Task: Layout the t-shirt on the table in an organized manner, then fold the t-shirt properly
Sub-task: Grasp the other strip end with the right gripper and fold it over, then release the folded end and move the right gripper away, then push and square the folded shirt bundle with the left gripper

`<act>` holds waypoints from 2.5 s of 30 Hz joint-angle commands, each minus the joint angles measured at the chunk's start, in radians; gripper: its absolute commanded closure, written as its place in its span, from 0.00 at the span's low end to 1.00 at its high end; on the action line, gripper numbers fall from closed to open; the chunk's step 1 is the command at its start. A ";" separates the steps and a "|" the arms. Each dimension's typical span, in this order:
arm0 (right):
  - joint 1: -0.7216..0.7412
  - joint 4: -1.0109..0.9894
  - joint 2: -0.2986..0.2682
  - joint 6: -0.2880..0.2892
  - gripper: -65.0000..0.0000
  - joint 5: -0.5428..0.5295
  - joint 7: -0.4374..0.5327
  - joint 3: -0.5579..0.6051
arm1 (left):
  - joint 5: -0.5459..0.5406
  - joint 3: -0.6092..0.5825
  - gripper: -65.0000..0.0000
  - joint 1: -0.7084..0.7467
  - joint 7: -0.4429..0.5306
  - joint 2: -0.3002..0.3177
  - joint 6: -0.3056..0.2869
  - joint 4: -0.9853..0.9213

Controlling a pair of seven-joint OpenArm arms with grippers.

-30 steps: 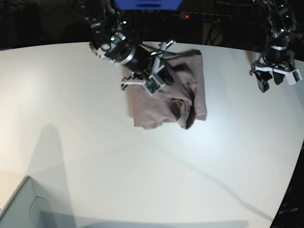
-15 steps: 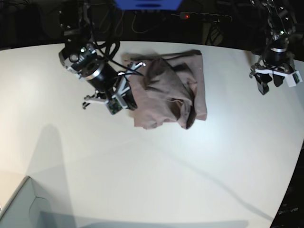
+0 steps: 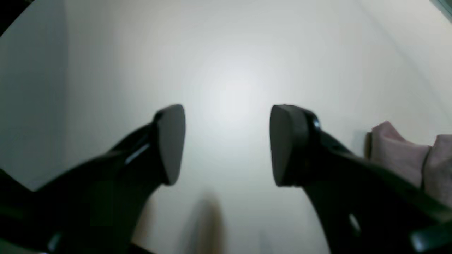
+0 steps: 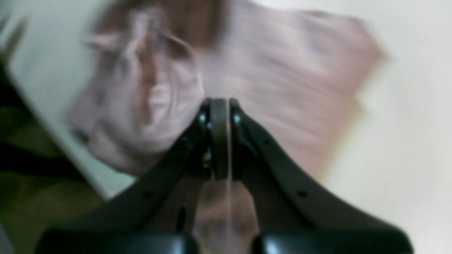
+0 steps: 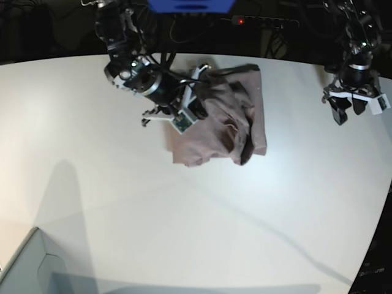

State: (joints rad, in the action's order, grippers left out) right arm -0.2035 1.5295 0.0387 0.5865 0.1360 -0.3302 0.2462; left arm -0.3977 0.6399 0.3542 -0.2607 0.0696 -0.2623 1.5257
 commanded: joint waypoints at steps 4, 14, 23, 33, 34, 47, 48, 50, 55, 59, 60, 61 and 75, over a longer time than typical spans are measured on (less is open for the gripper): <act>-0.015 0.019 0.005 0.011 1.00 -0.014 0.024 0.144 | -0.010 0.005 0.43 -0.002 0.022 0.008 -0.005 0.017; -0.035 0.104 -0.035 0.013 1.00 -0.014 0.021 0.192 | -0.010 0.005 0.43 -0.002 0.022 0.012 -0.005 0.023; 0.075 0.059 -0.032 0.011 1.00 -0.014 0.018 0.094 | -0.010 0.005 0.43 0.004 0.022 0.008 -0.005 0.026; 0.217 -0.169 -0.016 0.010 1.00 -0.016 0.024 -0.126 | -0.056 -0.002 0.43 0.007 0.021 -0.004 -0.005 0.026; 0.221 -0.175 -0.016 0.010 1.00 -0.016 0.024 -0.138 | -0.082 -0.004 0.43 0.013 0.021 -0.007 -0.005 0.026; 0.046 0.200 -0.018 0.010 1.00 -0.017 0.019 -0.242 | -0.257 -0.326 0.30 0.052 0.021 0.009 -0.007 0.016; 0.039 0.208 -0.018 0.010 1.00 -0.017 0.019 -0.252 | -0.254 -0.351 0.30 0.049 0.021 0.009 -0.007 0.016; 0.031 0.210 -0.018 0.010 1.00 -0.017 0.019 -0.268 | -0.252 -0.397 0.30 0.030 0.021 0.012 -0.007 0.014; 0.020 0.211 -0.018 0.010 1.00 -0.017 0.019 -0.304 | -0.263 -0.506 0.30 -0.034 0.021 0.069 0.001 -0.084; 0.020 0.214 -0.018 0.010 1.00 -0.017 0.019 -0.344 | -0.263 -0.552 0.31 -0.067 0.021 0.082 0.001 -0.149; 0.020 0.214 -0.018 0.010 1.00 -0.017 0.019 -0.354 | -0.263 -0.552 0.31 -0.070 0.021 0.082 0.001 -0.155; 0.020 0.214 -0.018 0.010 1.00 -0.017 0.019 -0.368 | -0.263 -0.552 0.31 -0.074 0.021 0.078 0.001 -0.158; 0.022 0.214 -0.018 0.011 1.00 -0.016 0.019 -0.480 | -0.261 -0.616 0.71 -0.191 -0.128 0.086 -0.002 -0.287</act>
State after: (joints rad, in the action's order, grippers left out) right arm -0.1921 1.7229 0.0246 0.5869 0.1341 -0.3378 -0.2333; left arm -0.6662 0.0246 0.1661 -0.3809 0.1528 -0.2703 1.2320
